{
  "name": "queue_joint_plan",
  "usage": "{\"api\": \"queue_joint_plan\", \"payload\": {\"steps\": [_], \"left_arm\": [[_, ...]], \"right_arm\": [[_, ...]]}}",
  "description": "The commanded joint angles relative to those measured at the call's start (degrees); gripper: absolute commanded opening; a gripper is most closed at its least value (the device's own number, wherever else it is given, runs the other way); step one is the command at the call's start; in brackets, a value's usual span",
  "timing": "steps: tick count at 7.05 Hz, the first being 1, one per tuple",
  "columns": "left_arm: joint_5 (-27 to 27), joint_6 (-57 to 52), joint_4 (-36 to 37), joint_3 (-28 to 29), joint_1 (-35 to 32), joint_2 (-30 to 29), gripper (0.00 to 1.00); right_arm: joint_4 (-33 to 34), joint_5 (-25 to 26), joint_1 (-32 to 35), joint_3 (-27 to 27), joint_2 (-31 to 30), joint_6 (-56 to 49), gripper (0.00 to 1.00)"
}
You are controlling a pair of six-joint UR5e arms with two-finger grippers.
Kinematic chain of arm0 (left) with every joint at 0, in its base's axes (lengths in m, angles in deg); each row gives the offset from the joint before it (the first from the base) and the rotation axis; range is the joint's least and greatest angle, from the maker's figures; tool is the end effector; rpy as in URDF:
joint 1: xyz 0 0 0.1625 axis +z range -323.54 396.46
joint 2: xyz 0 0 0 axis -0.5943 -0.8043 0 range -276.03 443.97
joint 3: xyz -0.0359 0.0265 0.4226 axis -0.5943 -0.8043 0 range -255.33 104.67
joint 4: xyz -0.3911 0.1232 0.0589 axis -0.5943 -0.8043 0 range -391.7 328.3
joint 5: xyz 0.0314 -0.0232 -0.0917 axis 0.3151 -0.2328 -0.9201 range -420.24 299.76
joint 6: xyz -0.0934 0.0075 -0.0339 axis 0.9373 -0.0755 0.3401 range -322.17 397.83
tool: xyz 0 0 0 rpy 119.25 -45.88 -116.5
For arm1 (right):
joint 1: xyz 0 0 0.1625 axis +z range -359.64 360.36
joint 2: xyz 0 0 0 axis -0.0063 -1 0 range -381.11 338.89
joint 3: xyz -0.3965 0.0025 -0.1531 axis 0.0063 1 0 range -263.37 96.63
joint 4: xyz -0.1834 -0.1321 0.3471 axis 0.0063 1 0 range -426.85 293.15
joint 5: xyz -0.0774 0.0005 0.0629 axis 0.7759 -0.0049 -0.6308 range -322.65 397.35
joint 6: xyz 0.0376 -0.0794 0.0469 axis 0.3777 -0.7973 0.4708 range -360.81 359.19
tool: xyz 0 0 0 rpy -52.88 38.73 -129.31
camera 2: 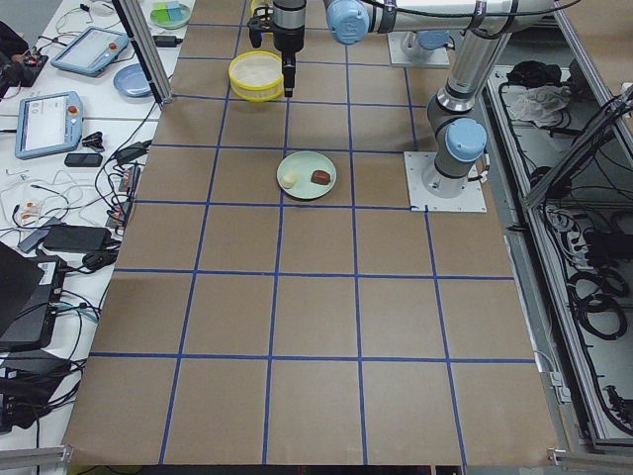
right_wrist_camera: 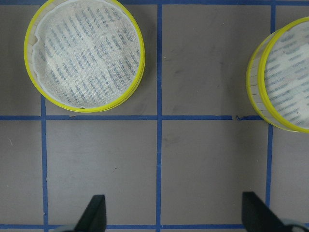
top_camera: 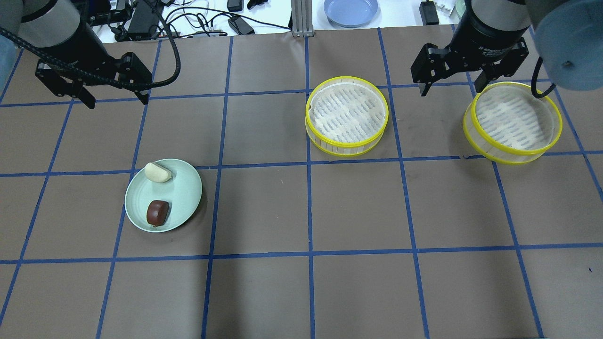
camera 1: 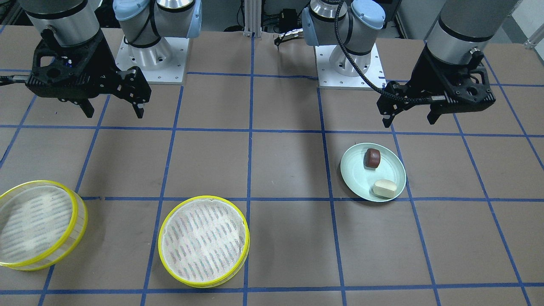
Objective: Stack buns with steamer
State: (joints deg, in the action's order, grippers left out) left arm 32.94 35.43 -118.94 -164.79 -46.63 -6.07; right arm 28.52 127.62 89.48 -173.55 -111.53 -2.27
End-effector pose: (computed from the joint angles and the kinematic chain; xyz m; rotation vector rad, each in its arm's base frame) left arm -0.0670 -0.5095 0.4972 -0.1236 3.0781 -0.0807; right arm 0.1251 -0.5001 0.4998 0.0154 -3.1312 0.1532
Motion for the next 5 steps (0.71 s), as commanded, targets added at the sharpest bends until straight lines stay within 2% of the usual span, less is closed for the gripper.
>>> {"api": "queue_joint_plan", "payload": {"steps": [1, 3, 5], "left_arm": [[-0.1, -0.8, -3.0, -0.7, 3.4, -0.5, 1.0], [-0.7, -4.2, -2.1, -5.7, 8.9, -2.0, 1.0], [-0.8, -2.4, 2.2, -7.7, 9.2, -6.2, 1.0]], "right_arm": [[0.0, 0.0, 0.0, 0.0, 0.1, -0.1, 1.0], [0.0, 0.0, 0.0, 0.0, 0.1, -0.3, 1.0], [0.0, 0.0, 0.0, 0.0, 0.1, -0.3, 1.0]]}}
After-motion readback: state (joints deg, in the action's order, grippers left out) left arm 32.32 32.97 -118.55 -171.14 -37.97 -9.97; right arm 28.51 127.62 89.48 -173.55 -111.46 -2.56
